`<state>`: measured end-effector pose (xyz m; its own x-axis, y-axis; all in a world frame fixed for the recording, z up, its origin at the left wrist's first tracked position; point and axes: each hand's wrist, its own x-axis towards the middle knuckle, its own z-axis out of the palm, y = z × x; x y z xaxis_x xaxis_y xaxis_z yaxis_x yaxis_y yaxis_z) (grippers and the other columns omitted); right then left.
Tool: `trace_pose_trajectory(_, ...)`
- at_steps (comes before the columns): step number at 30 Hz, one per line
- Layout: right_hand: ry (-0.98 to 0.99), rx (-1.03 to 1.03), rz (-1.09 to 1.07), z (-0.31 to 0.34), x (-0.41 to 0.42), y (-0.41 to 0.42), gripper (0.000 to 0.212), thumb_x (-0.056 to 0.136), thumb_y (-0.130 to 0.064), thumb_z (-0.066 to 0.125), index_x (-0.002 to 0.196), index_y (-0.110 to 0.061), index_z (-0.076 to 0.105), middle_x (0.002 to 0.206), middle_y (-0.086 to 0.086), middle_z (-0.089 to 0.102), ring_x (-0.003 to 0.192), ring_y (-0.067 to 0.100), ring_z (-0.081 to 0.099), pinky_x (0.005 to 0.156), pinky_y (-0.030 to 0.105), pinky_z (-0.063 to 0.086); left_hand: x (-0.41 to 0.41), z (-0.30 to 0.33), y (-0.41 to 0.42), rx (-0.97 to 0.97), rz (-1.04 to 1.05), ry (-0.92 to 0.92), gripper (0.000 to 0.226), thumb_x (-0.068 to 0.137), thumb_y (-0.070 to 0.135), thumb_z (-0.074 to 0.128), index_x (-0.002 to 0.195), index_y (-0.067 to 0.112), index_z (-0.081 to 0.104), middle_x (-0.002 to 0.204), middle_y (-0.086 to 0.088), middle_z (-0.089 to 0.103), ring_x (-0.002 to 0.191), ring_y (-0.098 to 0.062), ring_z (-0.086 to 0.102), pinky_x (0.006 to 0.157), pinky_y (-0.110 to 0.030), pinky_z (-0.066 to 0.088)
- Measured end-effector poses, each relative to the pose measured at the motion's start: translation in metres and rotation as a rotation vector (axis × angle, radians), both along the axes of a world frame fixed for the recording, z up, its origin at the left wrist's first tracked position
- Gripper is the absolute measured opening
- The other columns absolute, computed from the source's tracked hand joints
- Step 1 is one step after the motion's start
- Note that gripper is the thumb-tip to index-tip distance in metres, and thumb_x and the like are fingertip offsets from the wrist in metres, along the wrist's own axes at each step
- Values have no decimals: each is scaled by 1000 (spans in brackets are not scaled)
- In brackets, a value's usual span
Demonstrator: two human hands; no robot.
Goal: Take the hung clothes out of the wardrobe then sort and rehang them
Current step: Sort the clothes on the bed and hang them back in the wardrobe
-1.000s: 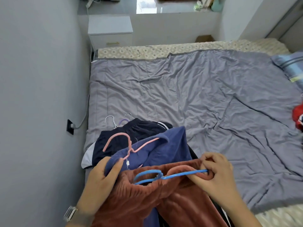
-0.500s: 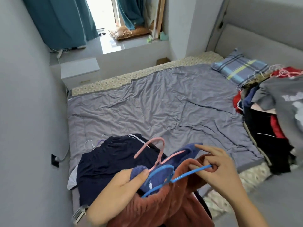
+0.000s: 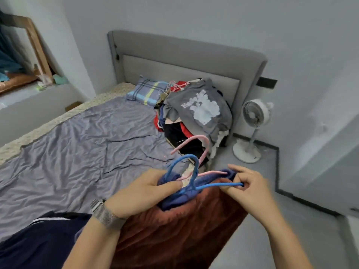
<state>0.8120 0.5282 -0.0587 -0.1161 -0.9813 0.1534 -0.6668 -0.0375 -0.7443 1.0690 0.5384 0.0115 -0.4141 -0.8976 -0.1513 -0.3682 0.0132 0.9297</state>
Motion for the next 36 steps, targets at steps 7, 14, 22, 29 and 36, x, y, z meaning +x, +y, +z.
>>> trace_pose_trajectory(7, 214, -158, -30, 57, -88, 11, 47, 62, -60, 64, 103, -51, 43, 105, -25, 61, 105, 7, 58, 94, 37, 44, -96, 19, -65, -158, -256, 1, 59, 80, 47, 61, 98, -9, 59, 83, -28, 59, 77, -17, 50, 67, -27, 39)
trace_pose_trajectory(14, 592, -112, -152, 66, -136, -30, 41, 73, -54, 31, 69, -20, 54, 57, -3, 54, 58, 20, 52, 52, 32, 38, -172, 15, -154, -181, -611, -11, 61, 74, 54, 63, 91, -5, 62, 73, -17, 59, 69, -16, 47, 63, -30, 34)
trace_pose_trajectory(22, 409, 138, -471, 58, -208, -60, 47, 62, -53, 26, 63, -16, 55, 61, 6, 54, 62, 23, 53, 59, 37, 41, -287, 2, -247, -494, -785, -107, 31, 68, 45, 66, 79, 16, 63, 68, -5, 59, 57, -3, 46, 55, -26, 38)
trace_pose_trajectory(29, 302, 217, -832, 49, -297, -41, 43, 82, -43, 48, 56, -10, 49, 52, 7, 50, 56, 25, 52, 54, 37, 37, -386, -34, -293, -767, -857, -73, 56, 74, 67, 52, 122, 39, 44, 114, 24, 58, 104, 6, 55, 90, -23, 44)
trace_pose_trajectory(36, 219, 221, -986, 34, -411, -38, 47, 82, -49, 51, 63, -6, 49, 52, 9, 40, 48, 18, 37, 52, 35, 31, -536, -44, -323, -935, -891, -99, 27, 75, 50, 40, 98, 43, 50, 81, 19, 59, 80, -8, 62, 67, -31, 50)
